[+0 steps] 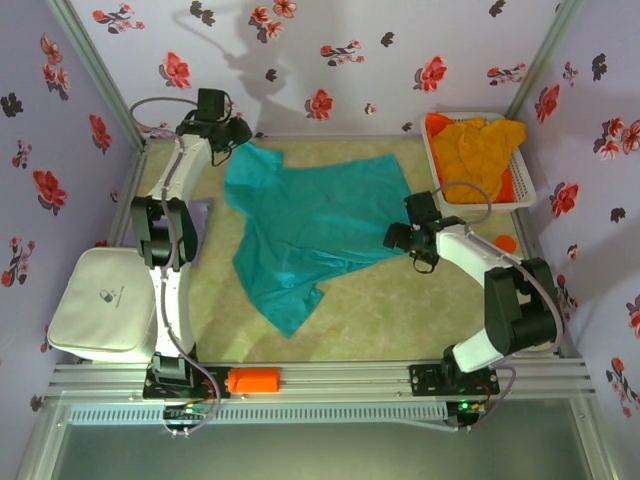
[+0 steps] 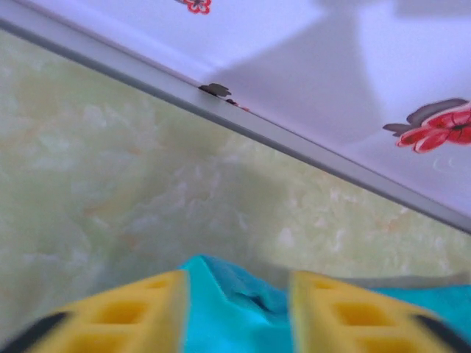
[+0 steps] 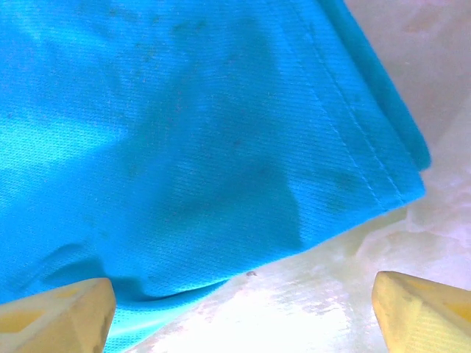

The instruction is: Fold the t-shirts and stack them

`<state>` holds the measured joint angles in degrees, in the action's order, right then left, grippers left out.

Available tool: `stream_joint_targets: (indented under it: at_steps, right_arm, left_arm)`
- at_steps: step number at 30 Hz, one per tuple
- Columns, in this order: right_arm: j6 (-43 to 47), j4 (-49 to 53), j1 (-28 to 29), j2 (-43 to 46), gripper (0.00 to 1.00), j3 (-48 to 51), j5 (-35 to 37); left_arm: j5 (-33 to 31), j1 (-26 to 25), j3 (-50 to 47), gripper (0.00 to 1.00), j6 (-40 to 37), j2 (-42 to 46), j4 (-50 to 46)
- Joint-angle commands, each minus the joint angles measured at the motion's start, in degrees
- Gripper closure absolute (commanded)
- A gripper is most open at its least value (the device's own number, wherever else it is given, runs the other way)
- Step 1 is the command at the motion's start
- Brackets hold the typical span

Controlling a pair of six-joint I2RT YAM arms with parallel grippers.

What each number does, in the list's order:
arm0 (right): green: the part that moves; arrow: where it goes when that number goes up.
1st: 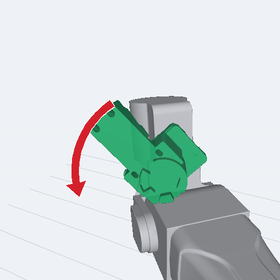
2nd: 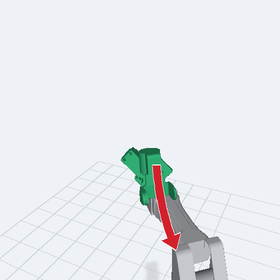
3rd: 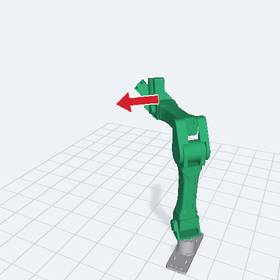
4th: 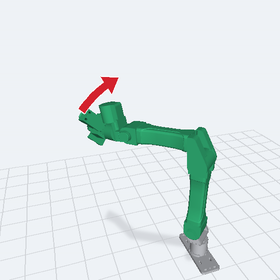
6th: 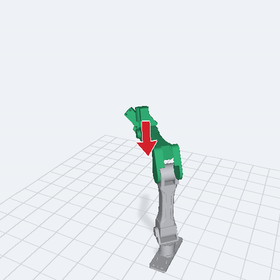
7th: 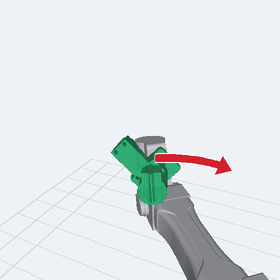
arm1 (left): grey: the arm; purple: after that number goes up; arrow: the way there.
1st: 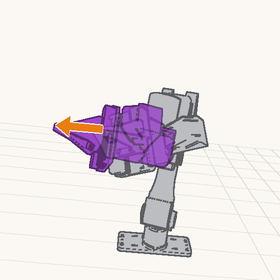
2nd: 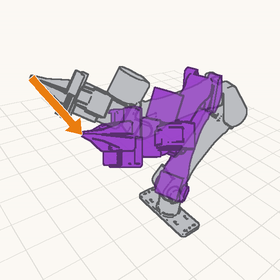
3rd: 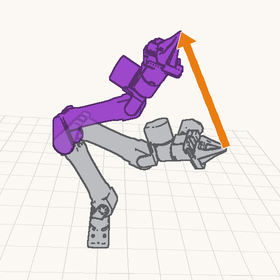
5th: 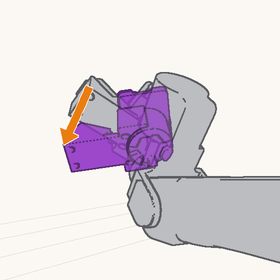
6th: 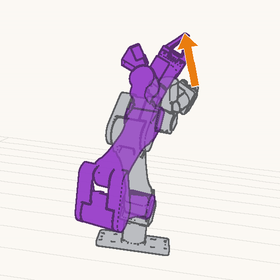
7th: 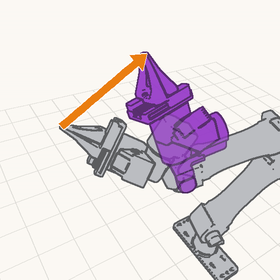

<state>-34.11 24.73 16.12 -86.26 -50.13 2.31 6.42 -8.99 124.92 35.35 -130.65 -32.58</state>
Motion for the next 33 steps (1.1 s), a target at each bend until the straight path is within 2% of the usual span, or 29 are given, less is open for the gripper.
stream_joint_targets:
  at_steps: [1,6,12,17,23,27,31,33]
  right_arm:
    - [-1.72,1.90,-0.71,2.55,0.09,2.23,2.07]
    - [-3.11,1.05,-2.02,4.50,0.09,5.29,3.12]
    - [-3.75,-0.91,-3.67,3.55,0.09,6.50,2.92]
    - [-5.25,-2.04,-5.95,1.89,0.10,5.72,4.46]
    - [-4.13,-3.72,-7.26,-2.46,0.13,1.98,2.87]
    - [-3.69,-4.33,-7.77,-6.04,0.18,0.14,1.72]
    - [-3.70,-5.30,-7.77,-8.16,0.25,-0.65,0.30]
    - [-3.51,-5.48,-7.79,-8.53,0.30,-0.72,-0.40]
  left_arm:
    - [5.15,-0.28,-1.01,0.43,1.53,-0.57,0.30]
    - [6.58,-1.93,-18.53,0.36,0.99,9.74,5.42]
    - [6.10,-4.90,-40.04,0.34,0.28,24.24,9.04]
    - [3.94,-8.05,-54.34,0.34,-1.59,34.77,4.36]
    - [-1.56,-9.97,-71.84,0.34,1.12,47.72,-0.36]
    - [-1.74,-12.02,-79.26,0.35,4.48,51.49,1.26]
    - [-1.96,-14.39,-83.35,0.38,7.45,50.15,6.43]
    - [-4.01,-15.32,-83.96,0.39,8.50,48.70,8.58]
